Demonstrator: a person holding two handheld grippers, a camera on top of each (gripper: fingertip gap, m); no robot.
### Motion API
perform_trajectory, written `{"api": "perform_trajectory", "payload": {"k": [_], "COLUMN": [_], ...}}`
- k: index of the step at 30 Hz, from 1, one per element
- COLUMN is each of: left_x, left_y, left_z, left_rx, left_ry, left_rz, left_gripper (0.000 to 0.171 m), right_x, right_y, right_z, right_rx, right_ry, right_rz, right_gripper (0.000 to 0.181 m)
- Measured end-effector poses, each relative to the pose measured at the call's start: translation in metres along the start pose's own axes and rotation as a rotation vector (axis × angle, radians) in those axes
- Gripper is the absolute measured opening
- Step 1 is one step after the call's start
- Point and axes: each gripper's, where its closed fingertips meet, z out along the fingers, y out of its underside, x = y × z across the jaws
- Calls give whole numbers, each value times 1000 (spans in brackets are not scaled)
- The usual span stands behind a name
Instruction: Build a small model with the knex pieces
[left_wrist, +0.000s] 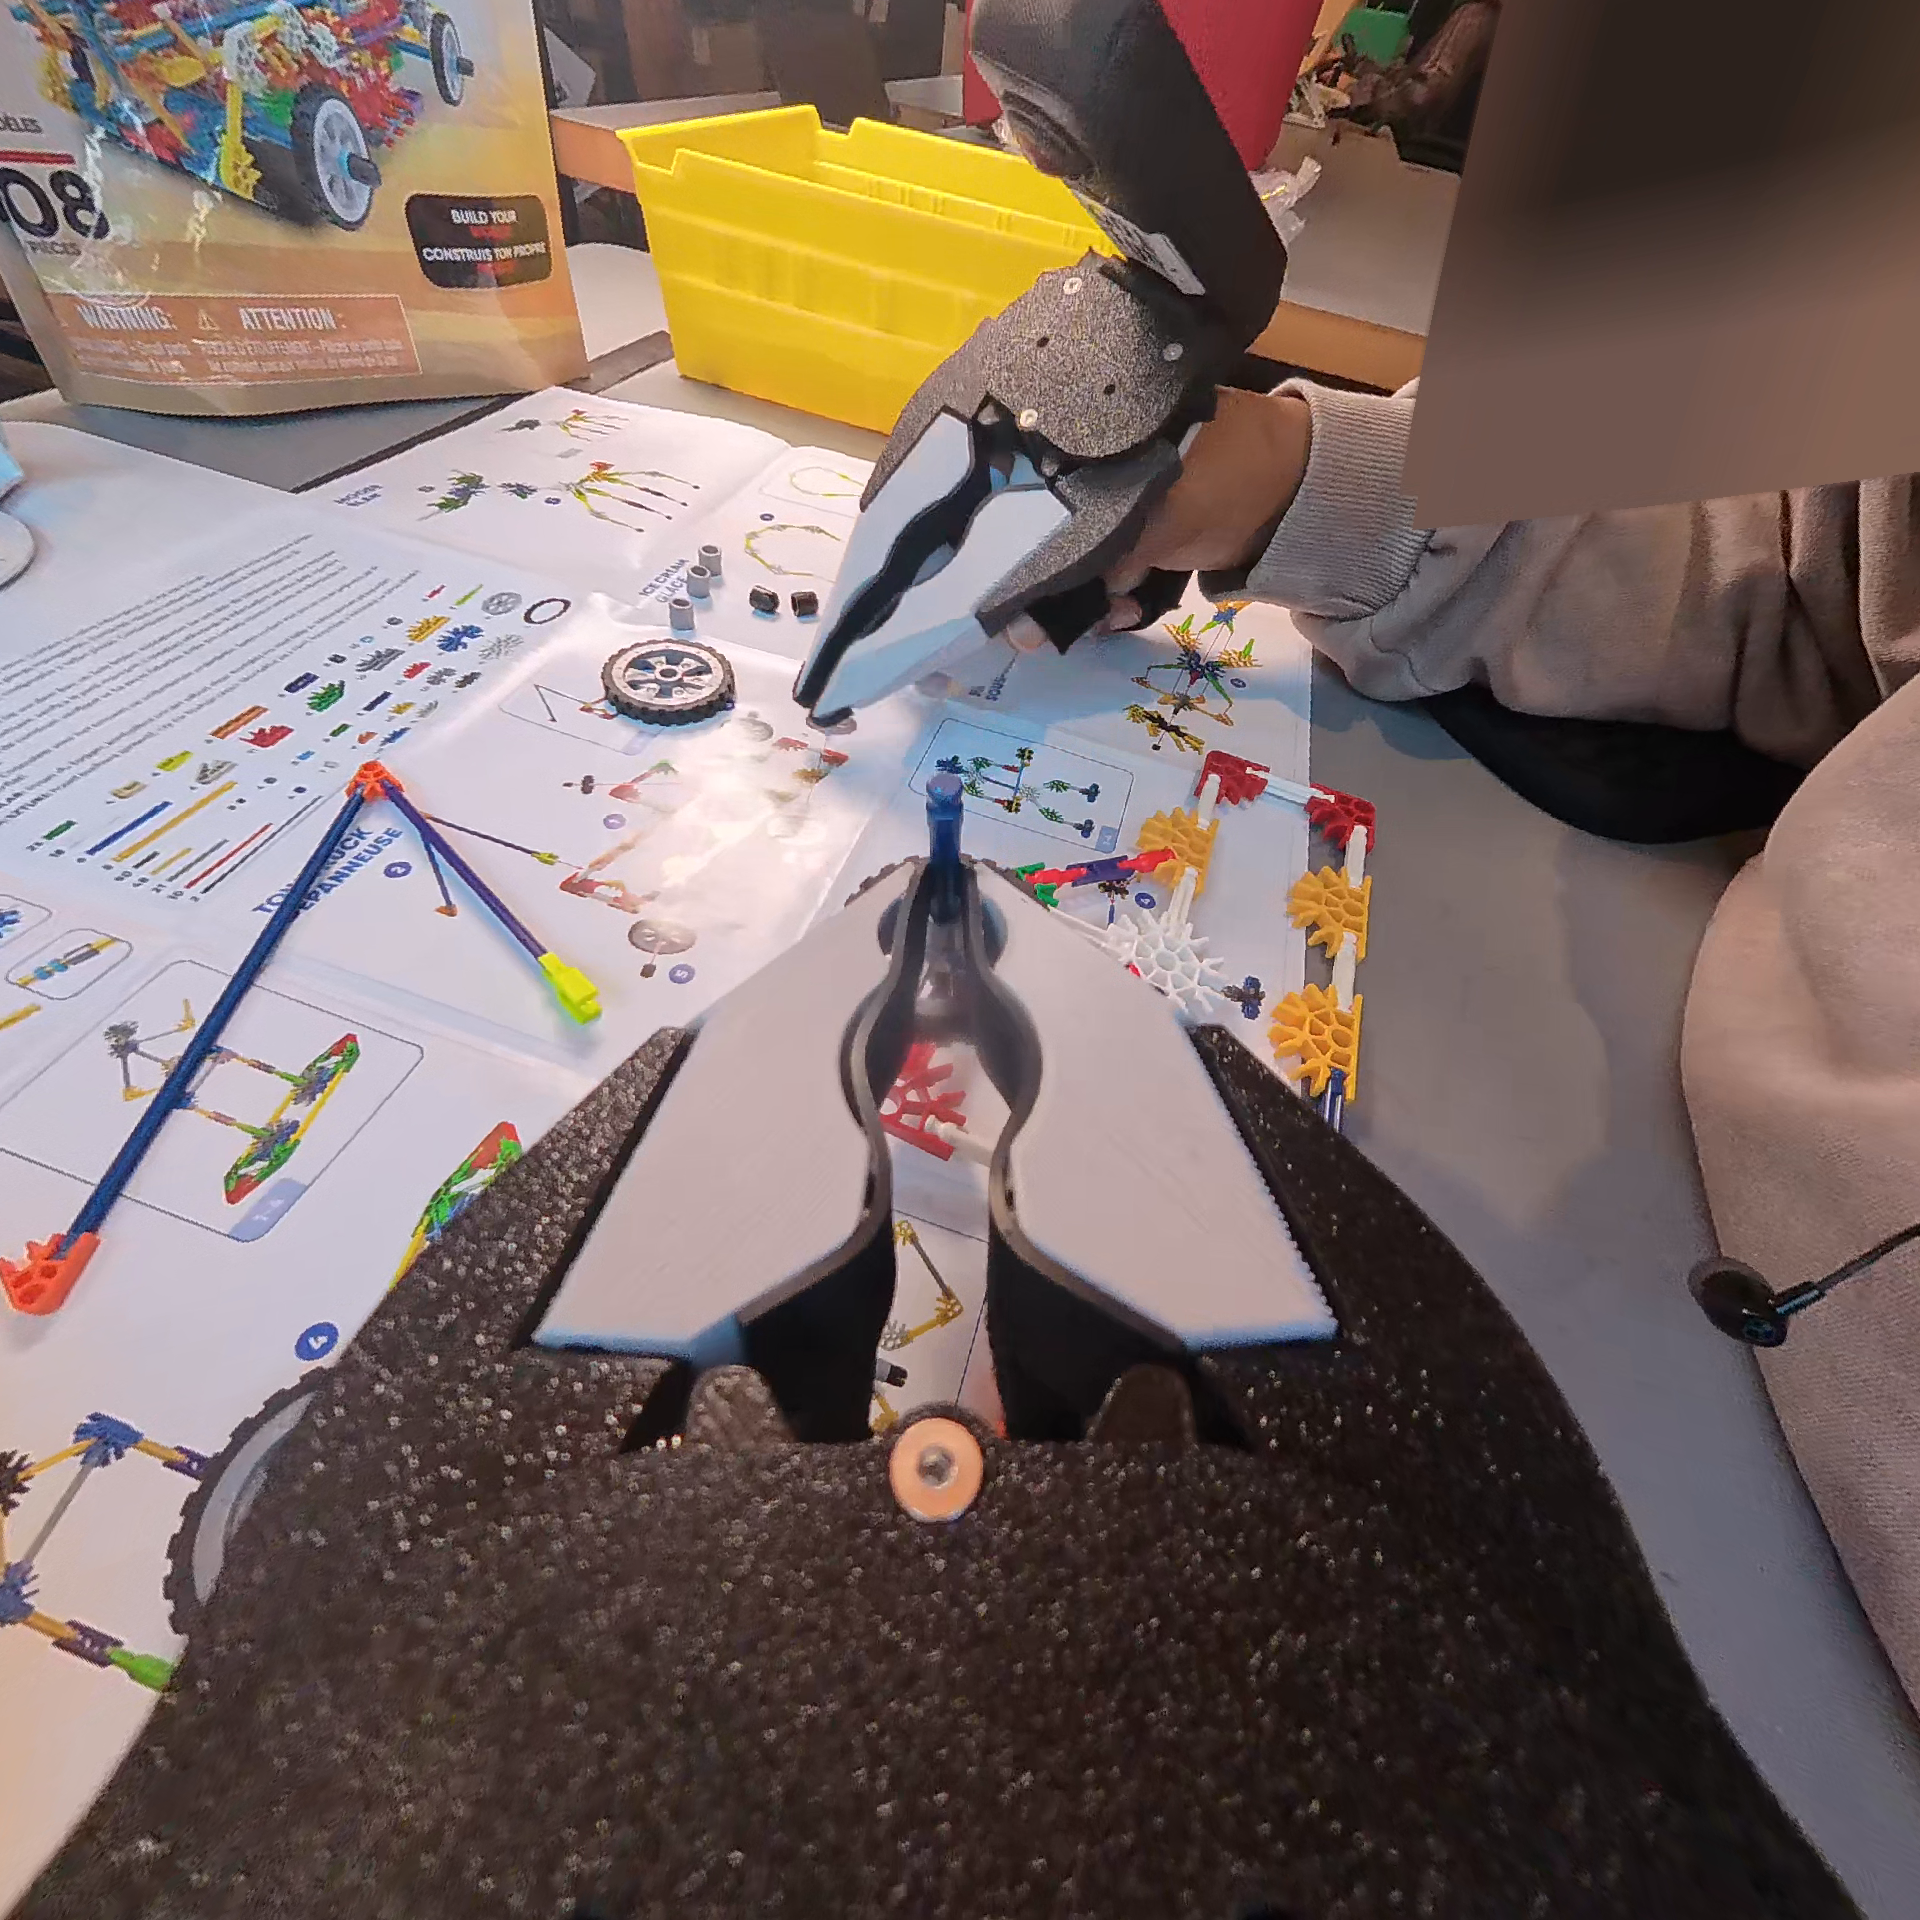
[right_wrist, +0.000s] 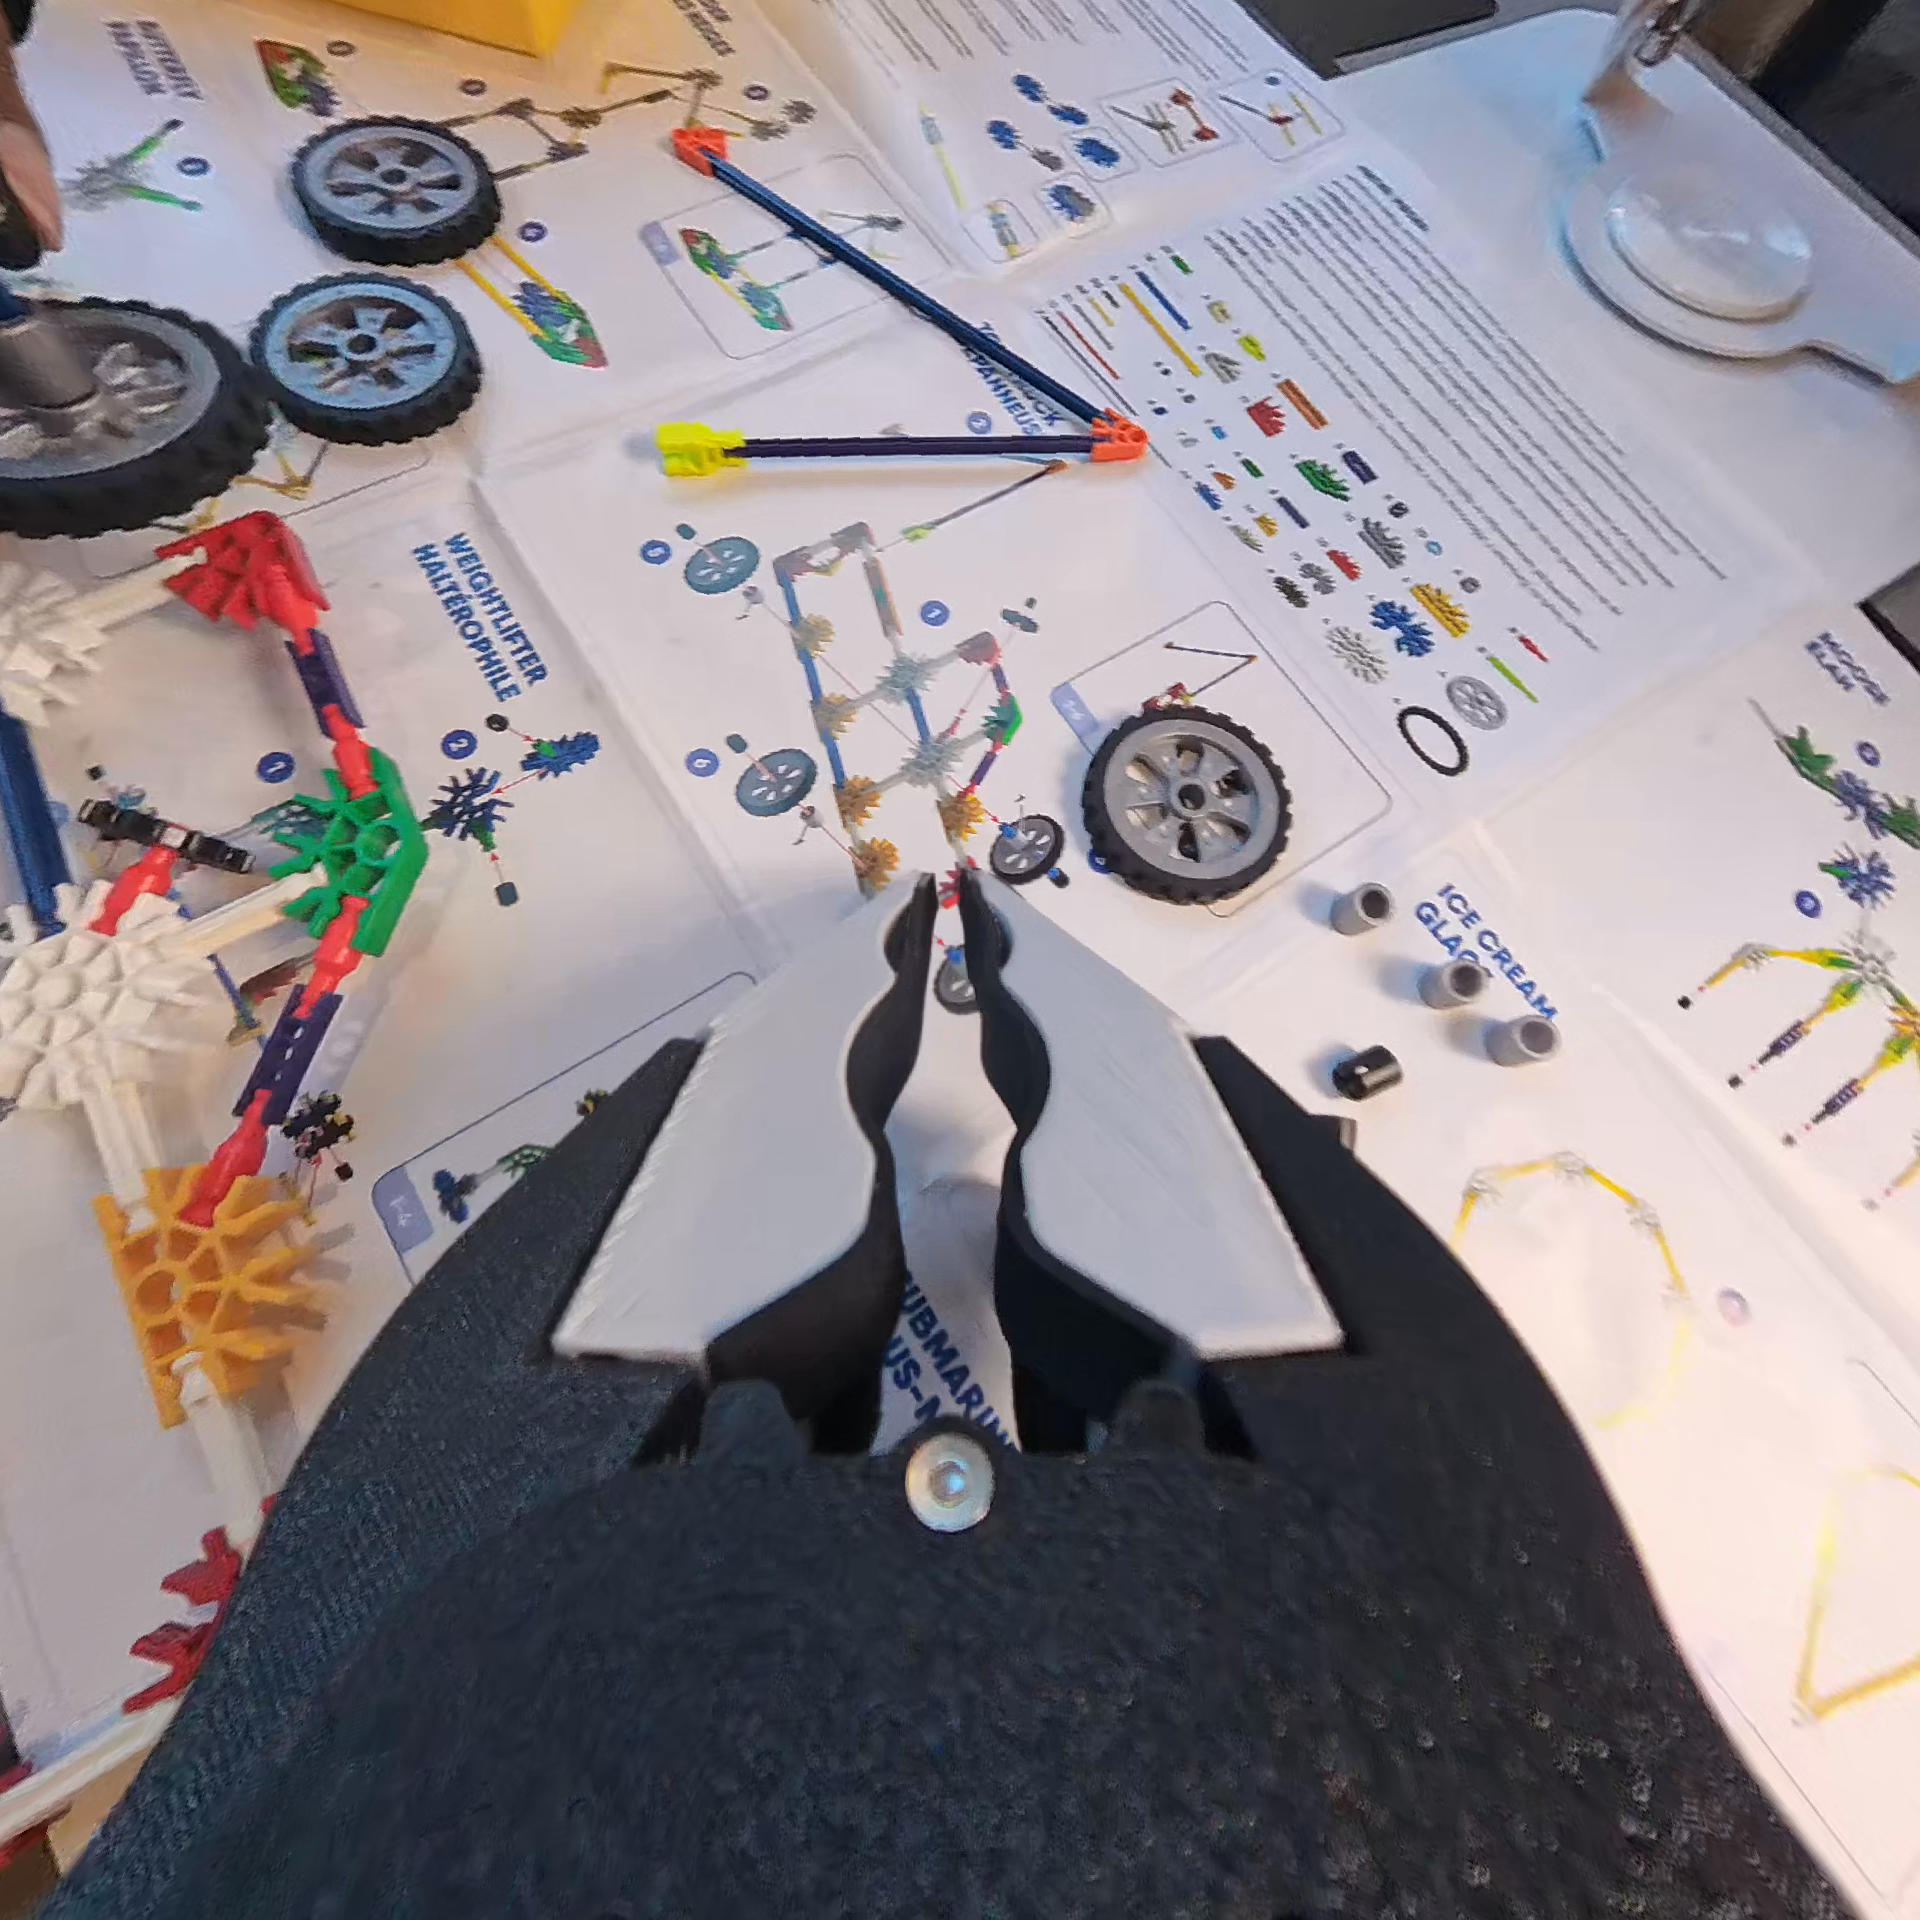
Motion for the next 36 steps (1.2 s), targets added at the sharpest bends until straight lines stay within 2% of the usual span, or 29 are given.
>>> {"api": "perform_trajectory", "payload": {"k": [7, 36], "left_x": [-2, -1], "left_y": [-1, -1], "left_z": [0, 0], "left_rx": [9, 16], "left_ry": [-8, -11], "left_rz": [-3, -1], "left_gripper": [4, 4], "right_x": [18, 17], "right_y": [4, 3], "right_z": [-1, 8], "right_rx": [-8, -58], "right_ry": [78, 135], "right_rz": [82, 5], "right_gripper": [0, 0]}}
